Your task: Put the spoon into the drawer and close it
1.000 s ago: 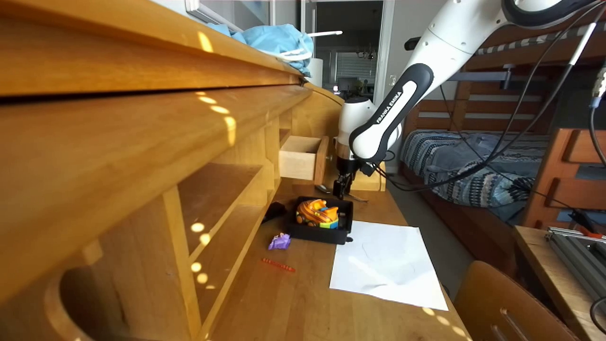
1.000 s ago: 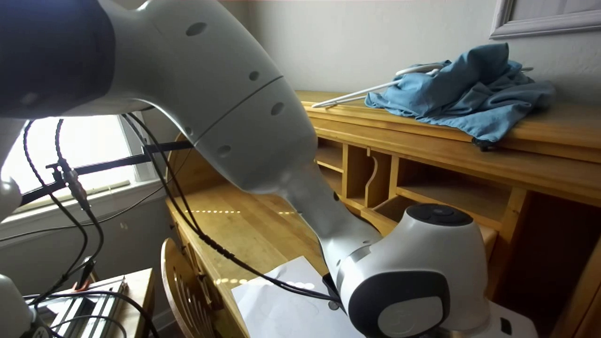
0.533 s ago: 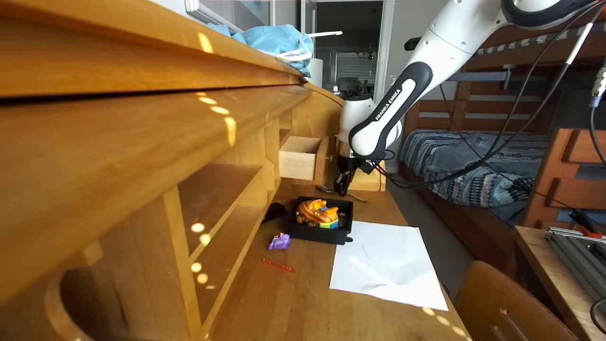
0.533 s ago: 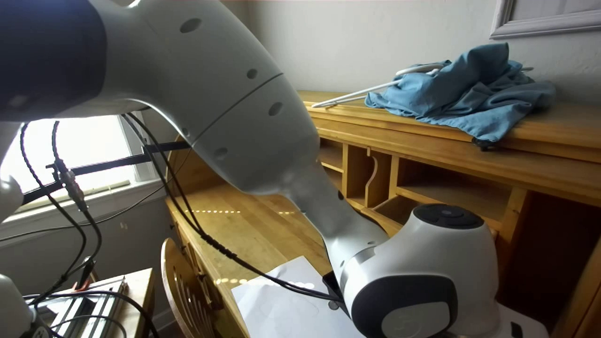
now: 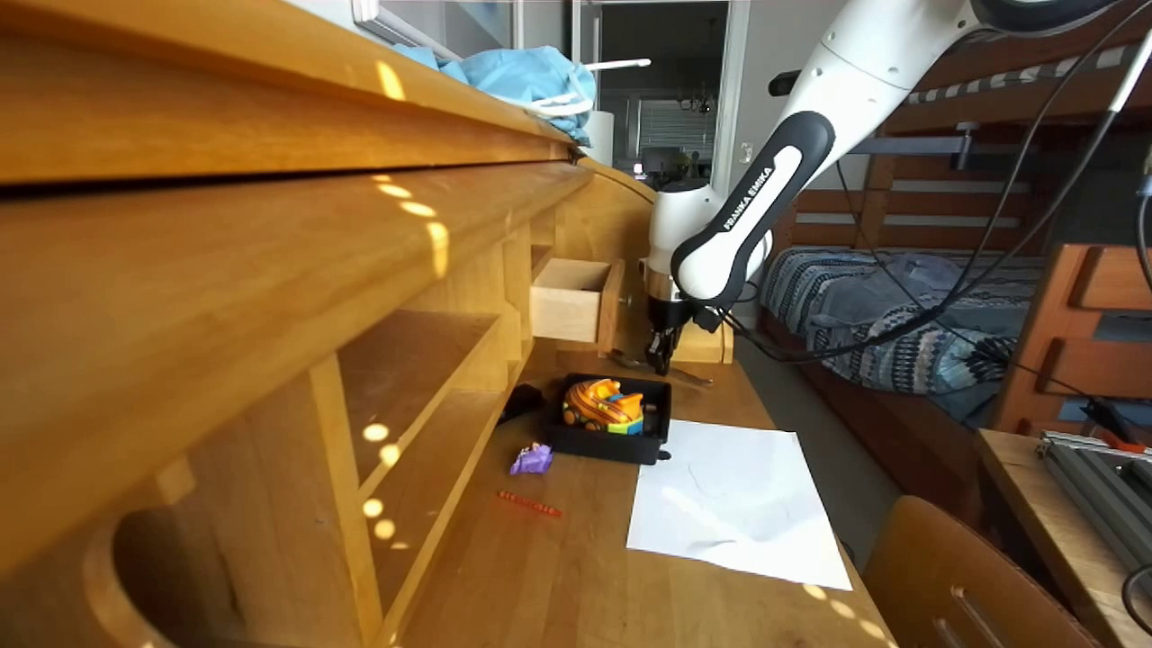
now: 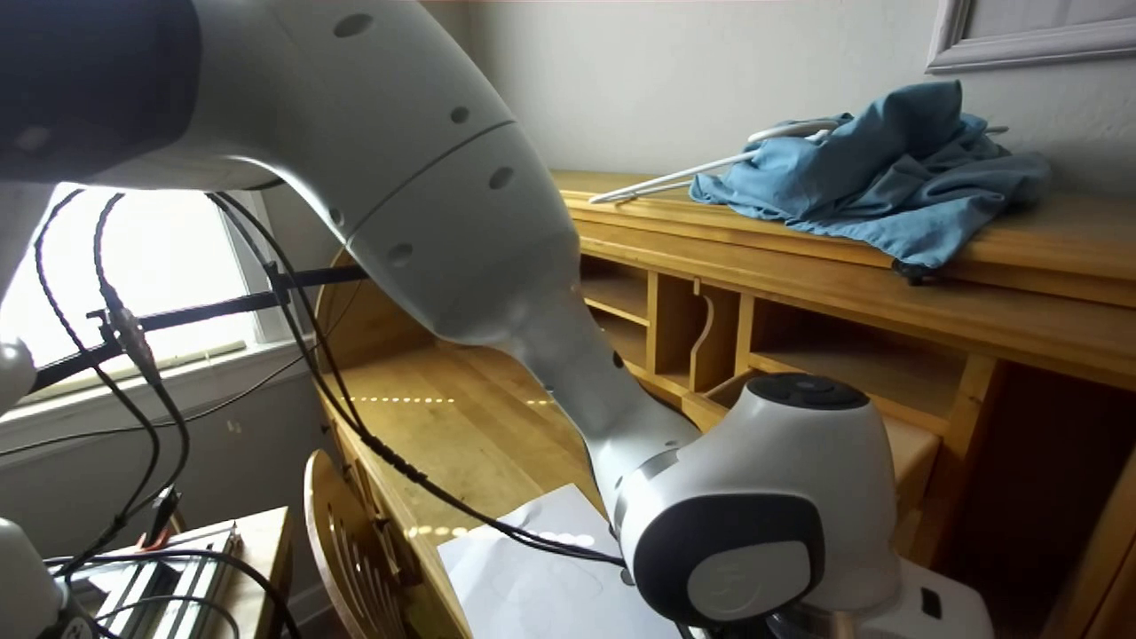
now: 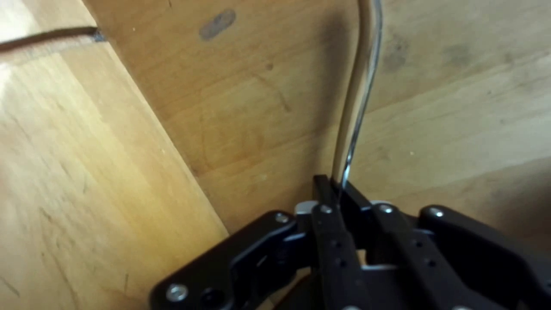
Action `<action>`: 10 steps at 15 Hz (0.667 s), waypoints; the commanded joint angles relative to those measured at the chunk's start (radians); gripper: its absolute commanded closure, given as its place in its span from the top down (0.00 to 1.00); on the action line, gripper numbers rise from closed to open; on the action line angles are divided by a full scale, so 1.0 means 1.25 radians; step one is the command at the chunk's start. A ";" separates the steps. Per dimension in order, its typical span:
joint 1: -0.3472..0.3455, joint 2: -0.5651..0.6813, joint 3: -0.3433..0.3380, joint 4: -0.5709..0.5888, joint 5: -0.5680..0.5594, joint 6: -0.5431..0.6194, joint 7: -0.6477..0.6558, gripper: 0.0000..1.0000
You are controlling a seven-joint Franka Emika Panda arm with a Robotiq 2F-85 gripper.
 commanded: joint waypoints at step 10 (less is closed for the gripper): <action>0.171 -0.253 -0.125 -0.324 -0.150 0.017 0.124 0.02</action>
